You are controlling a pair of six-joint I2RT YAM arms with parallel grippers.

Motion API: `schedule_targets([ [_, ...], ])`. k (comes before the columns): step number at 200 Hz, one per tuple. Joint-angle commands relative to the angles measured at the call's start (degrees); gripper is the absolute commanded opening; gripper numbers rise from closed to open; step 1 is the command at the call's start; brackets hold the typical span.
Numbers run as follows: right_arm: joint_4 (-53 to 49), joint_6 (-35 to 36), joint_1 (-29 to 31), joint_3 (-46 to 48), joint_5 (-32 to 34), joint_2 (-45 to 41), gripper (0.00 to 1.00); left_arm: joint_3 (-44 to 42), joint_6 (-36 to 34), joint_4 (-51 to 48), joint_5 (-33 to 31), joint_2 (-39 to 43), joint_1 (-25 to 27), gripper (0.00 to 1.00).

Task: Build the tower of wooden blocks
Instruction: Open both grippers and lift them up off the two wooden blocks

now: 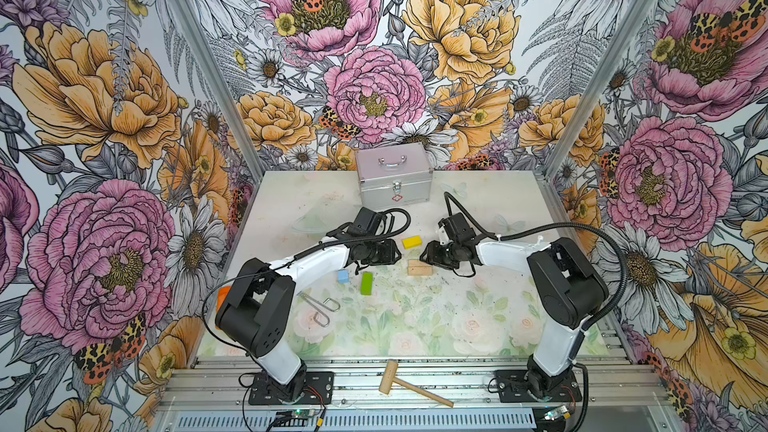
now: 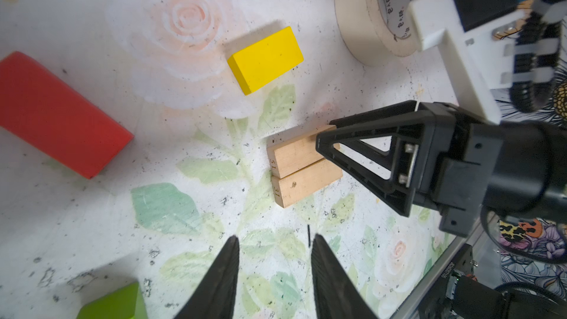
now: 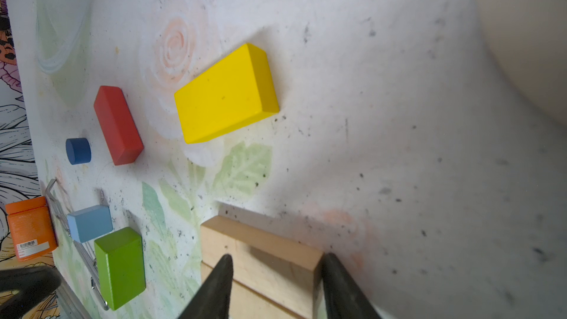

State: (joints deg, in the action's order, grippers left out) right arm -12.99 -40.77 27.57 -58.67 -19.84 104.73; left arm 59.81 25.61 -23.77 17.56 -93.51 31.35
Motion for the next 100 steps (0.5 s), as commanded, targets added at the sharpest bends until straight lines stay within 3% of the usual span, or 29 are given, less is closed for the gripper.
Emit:
schedule_targets([
  [1,0.7,-0.6,0.6,0.7,-0.4,-0.8,0.5,-0.6,0.3,1.0,-1.1,1.4,-0.4,0.41],
  [100,0.6,-1.0,0.8,1.9,0.4,-1.6,0.5,-0.9,0.3,1.3,-1.1,1.6,-0.4,0.41],
])
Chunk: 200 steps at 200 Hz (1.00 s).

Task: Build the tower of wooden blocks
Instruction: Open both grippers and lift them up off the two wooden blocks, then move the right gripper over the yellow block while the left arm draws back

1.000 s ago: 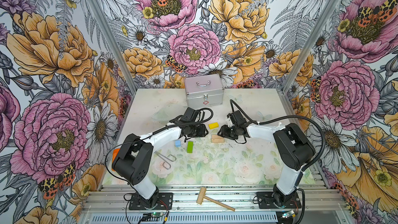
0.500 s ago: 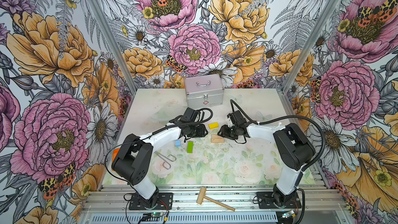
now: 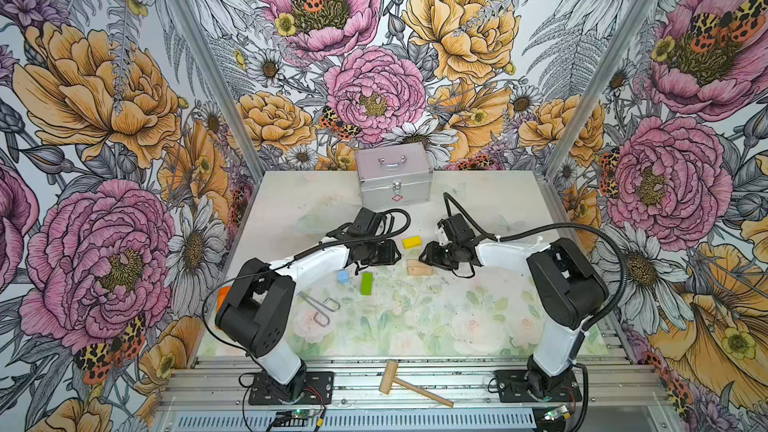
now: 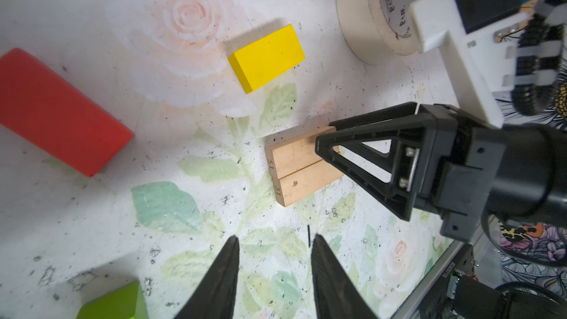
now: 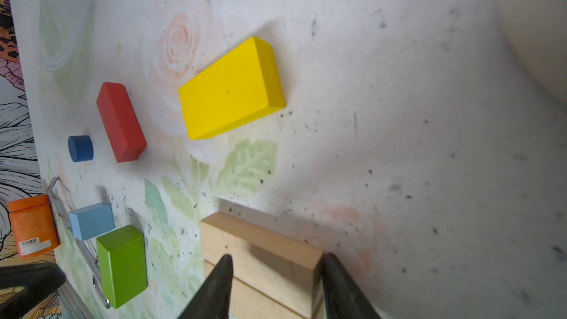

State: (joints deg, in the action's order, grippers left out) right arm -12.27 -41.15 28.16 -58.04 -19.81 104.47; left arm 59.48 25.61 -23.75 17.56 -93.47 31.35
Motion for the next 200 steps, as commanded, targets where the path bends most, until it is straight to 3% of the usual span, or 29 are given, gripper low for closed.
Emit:
schedule_targets([
  [1,-0.1,-0.6,0.3,1.3,0.4,-1.4,0.5,-0.6,0.3,1.2,-1.1,1.5,-0.4,0.41],
  [69,-2.7,1.0,-1.0,0.0,2.8,-3.8,0.5,-0.3,0.5,1.3,-1.2,1.2,-0.3,0.41],
  [142,-3.1,1.0,-1.6,1.5,3.4,-7.5,0.5,2.5,1.6,3.6,1.3,-5.1,1.9,0.4],
  [200,-7.7,2.9,-1.9,-0.3,6.1,-13.1,0.5,2.7,1.8,3.6,0.5,-2.2,0.4,0.4],
])
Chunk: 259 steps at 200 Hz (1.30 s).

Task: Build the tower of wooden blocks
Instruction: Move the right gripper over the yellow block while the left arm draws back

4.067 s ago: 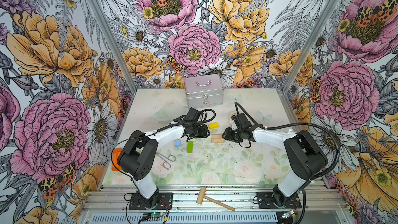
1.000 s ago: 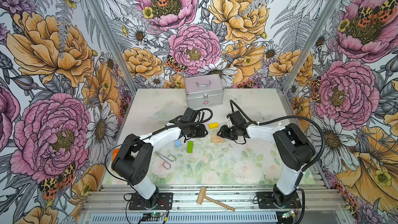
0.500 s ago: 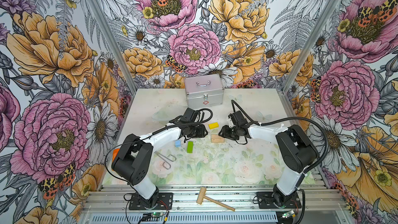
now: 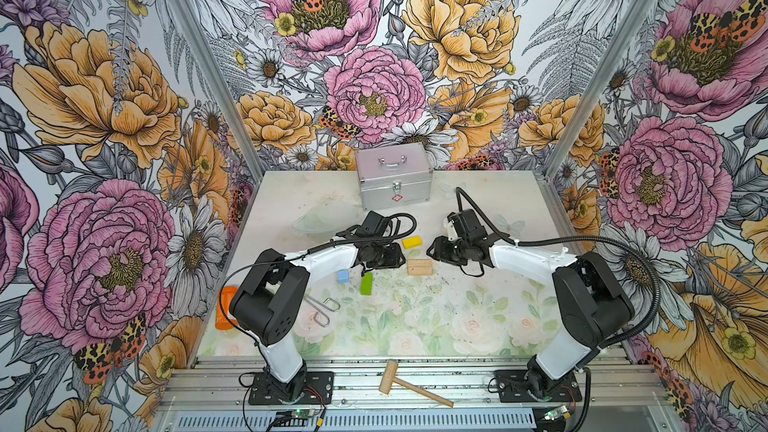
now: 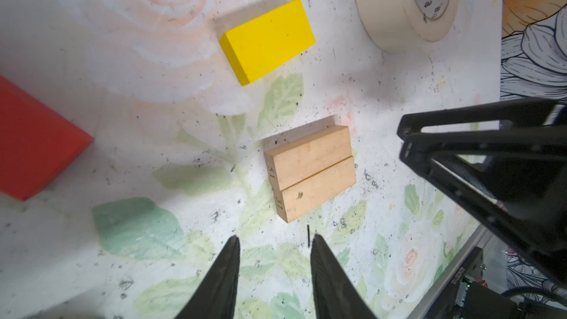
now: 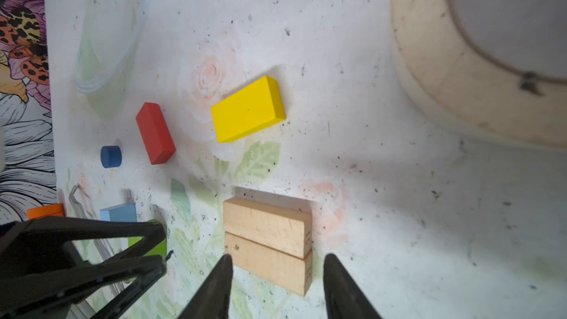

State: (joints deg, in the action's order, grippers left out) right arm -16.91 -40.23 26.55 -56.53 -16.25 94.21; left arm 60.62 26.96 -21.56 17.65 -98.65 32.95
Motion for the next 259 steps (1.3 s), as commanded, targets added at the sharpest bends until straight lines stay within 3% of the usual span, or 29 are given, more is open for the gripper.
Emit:
schedule_targets([
  [1,-3.2,2.1,-0.3,-1.9,2.5,-2.9,0.5,1.5,0.4,1.4,0.4,3.2,-1.2,0.4],
  [40,-10.6,6.8,0.6,-8.7,5.5,-2.2,0.5,1.2,-1.4,-3.0,-3.7,10.1,-3.9,0.41],
  [113,-20.9,12.3,5.8,-25.4,12.1,8.9,0.56,-1.9,-4.4,-10.5,-11.3,19.1,-8.4,0.44],
  [177,-26.3,15.9,8.7,-35.8,16.6,19.6,0.63,-5.2,-4.2,-10.5,-12.5,23.0,-10.4,0.44],
  [194,-26.7,16.4,9.1,-37.4,17.1,21.8,0.69,-6.0,-4.4,-10.4,-12.5,23.6,-10.8,0.44],
  [259,-27.8,18.5,9.5,-43.4,18.4,28.0,0.71,-7.4,-4.6,-9.6,-11.5,24.1,-12.0,0.44],
])
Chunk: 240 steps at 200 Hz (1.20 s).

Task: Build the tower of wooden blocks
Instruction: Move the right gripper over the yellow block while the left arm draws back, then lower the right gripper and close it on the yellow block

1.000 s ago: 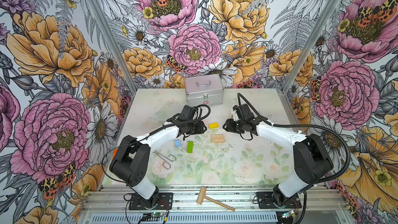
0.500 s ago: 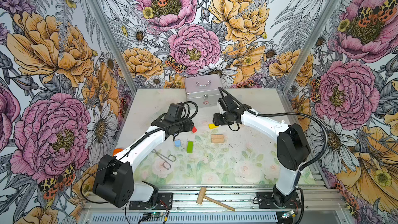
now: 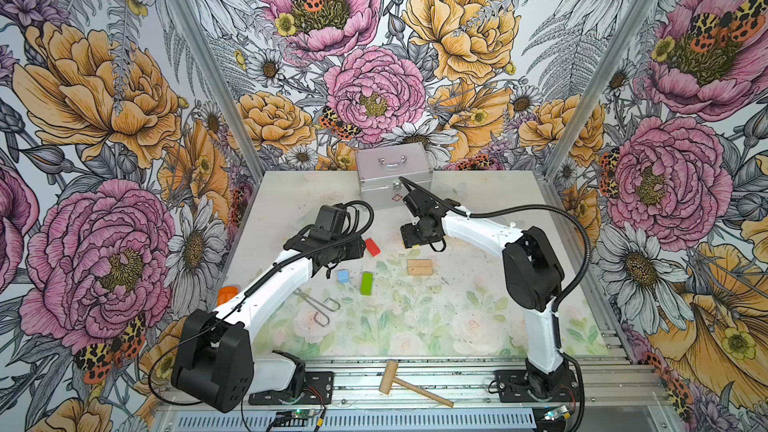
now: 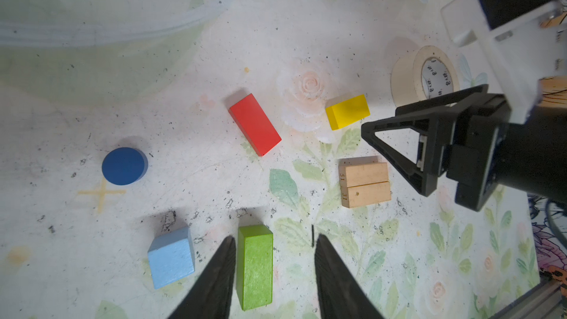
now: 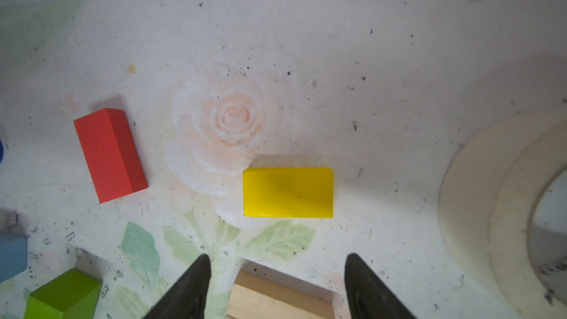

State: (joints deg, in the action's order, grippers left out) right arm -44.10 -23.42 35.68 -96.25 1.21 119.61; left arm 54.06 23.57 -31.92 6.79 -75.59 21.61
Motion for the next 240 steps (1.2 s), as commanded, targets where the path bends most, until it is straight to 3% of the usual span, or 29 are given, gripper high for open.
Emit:
schedule_targets([
  [1,-0.6,1.8,0.4,-3.8,0.8,2.7,0.71,-0.8,-1.2,0.8,-0.6,1.0,-0.7,0.44],
  [77,-1.6,4.3,0.4,-8.3,1.8,8.6,0.73,-1.4,-1.6,1.5,-0.3,1.6,-0.9,0.44],
  [240,-2.4,4.4,-0.1,-10.5,4.5,12.7,0.74,-1.7,-1.6,2.0,0.0,1.8,-1.2,0.44],
])
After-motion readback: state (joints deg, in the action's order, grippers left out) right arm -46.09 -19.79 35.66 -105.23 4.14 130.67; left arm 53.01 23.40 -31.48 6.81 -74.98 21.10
